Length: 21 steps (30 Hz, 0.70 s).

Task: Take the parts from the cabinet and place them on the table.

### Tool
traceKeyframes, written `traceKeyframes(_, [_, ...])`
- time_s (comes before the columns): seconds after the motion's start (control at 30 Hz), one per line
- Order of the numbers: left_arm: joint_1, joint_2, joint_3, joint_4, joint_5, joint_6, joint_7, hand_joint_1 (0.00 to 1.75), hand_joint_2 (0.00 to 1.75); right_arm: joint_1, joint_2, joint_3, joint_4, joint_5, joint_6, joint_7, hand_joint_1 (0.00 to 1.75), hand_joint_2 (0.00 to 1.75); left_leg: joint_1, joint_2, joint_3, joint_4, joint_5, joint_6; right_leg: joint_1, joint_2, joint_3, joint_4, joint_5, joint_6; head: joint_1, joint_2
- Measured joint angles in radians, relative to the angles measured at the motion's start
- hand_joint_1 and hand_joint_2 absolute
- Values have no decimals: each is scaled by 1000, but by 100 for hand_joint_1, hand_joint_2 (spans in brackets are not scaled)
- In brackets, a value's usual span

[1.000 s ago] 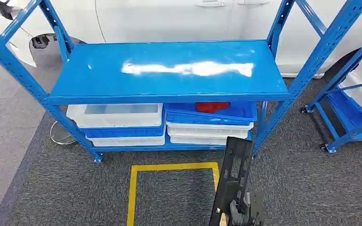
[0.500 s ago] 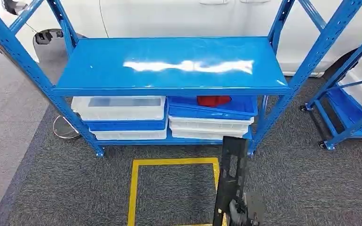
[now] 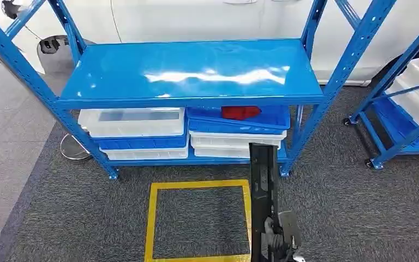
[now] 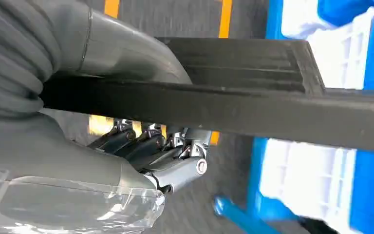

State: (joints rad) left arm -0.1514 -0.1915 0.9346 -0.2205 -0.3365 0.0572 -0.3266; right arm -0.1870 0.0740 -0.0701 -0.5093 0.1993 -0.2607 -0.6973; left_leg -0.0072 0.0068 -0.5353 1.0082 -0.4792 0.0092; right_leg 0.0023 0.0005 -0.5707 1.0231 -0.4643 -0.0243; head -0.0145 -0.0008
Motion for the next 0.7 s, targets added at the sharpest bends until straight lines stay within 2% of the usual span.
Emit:
traceKeyframes(0.03, [0, 0, 0, 0, 0, -3, -2, 0, 175, 2, -2, 16, -21, 50, -58, 0, 175, 175, -5, -1, -5, -1, 3, 1, -6, -1, -5, -1, 4, 7, -4, 0])
traceKeyframes(0.1, [2, 1, 0, 0, 0, -6, -3, 0, 175, 1, -9, 61, -56, 179, -172, 0, 175, 175, -7, 0, -8, -7, 10, 8, -8, 0, -6, -9, 13, 19, -3, 0])
traceKeyframes(0.13, [1, 0, 0, 0, 3, -8, -4, 0, 175, 0, -18, 84, -78, 258, -225, 11, 175, 175, 5, 1, 0, -32, 25, 9, -2, 0, -5, -9, 12, 24, -3, 0])
traceKeyframes(0.17, [1, 1, 0, 0, 3, -13, -6, 0, 175, 0, -32, 105, -111, 380, -290, 42, 175, 175, 7, 4, 3, -45, 36, 7, -6, 0, -12, 4, -7, 29, -1, 0])
traceKeyframes(0.2, [0, 2, 0, 0, 6, -18, -9, 0, 175, 0, -40, 118, -147, 495, -337, 79, 175, 175, 7, 4, -1, -47, 40, 14, -7, 0, -34, 53, -46, 32, 0, 0])
traceKeyframes(0.27, [2, 3, 0, 0, 7, -25, -10, 0, 175, 8, -59, 142, -238, 727, -388, 169, 175, 175, 7, 4, -11, -45, 44, 13, -13, 0, -101, 210, -126, 40, -1, 0])
traceKeyframes(0.3, [3, 3, 0, 0, 8, -27, -10, 0, 175, 16, -67, 152, -288, 841, -398, 216, 175, 175, 7, 4, -15, -41, 44, 12, -15, 0, -127, 273, -146, 45, -1, 0])
traceKeyframes(0.33, [5, 3, 0, 0, 6, -29, -10, 0, 175, 24, -77, 161, -338, 938, -402, 260, 175, 175, 8, 4, -19, -36, 44, 12, -18, 0, -132, 291, -139, 48, -1, 0])
traceKeyframes(0.37, [6, 3, 0, 0, 3, -32, -10, 0, 175, 32, -86, 167, -385, 1015, -402, 294, 175, 175, 10, 4, -23, -30, 44, 11, -22, -1, -111, 256, -109, 52, -1, 0])
traceKeyframes(0.43, [5, 2, -1, 0, 0, -37, -5, 0, 175, 45, -109, 175, -489, 1180, -402, 373, 175, 175, 14, 2, -33, -10, 39, 3, -30, -2, -23, 87, -26, 59, -1, 0])
traceKeyframes(0.47, [4, 3, -2, 0, 0, -39, -4, 0, 175, 49, -124, 182, -552, 1257, -396, 401, 175, 175, 13, 1, -41, 4, 33, -5, -34, -4, 9, 15, -21, 60, 0, 0])
traceKeyframes(0.5, [3, 5, -1, 0, 1, -40, -4, 0, 175, 48, -132, 189, -587, 1291, -387, 414, 175, 175, 6, 0, -51, 16, 30, -12, -25, 1, 5, 16, -24, 50, 0, 0])
traceKeyframes(0.53, [3, 5, -1, 0, 3, -40, -5, 0, 175, 48, -142, 196, -632, 1312, -372, 419, 175, 175, 7, 1, -55, 17, 32, -17, -25, 6, -3, 23, -22, 37, -5, 0])
traceKeyframes(0.6, [5, 6, -1, 0, 5, -43, -8, 0, 175, 41, -165, 211, -680, 1347, -332, 435, 175, 175, 10, 1, -56, 14, 39, -29, -21, 8, -8, 23, -16, 26, -6, 0])
traceKeyframes(0.63, [5, 7, -1, 0, 5, -43, -10, 0, 175, 35, -175, 222, -698, 1358, -315, 448, 175, 175, 10, 1, -58, 16, 40, -32, -25, 8, -9, 16, -10, 16, -7, 0])
traceKeyframes(0.67, [5, 8, -1, 0, 5, -42, -11, 0, 175, 31, -185, 235, -714, 1364, -305, 457, 175, 175, 12, 0, -63, 28, 25, -36, -27, 6, -9, 13, -6, 10, -7, 0])
traceKeyframes(0.7, [5, 8, -1, 0, 5, -43, -13, 0, 175, 27, -196, 245, -730, 1365, -300, 463, 175, 175, 12, 0, -80, 68, -11, -41, -28, 4, -12, 13, -3, 5, -11, 0])
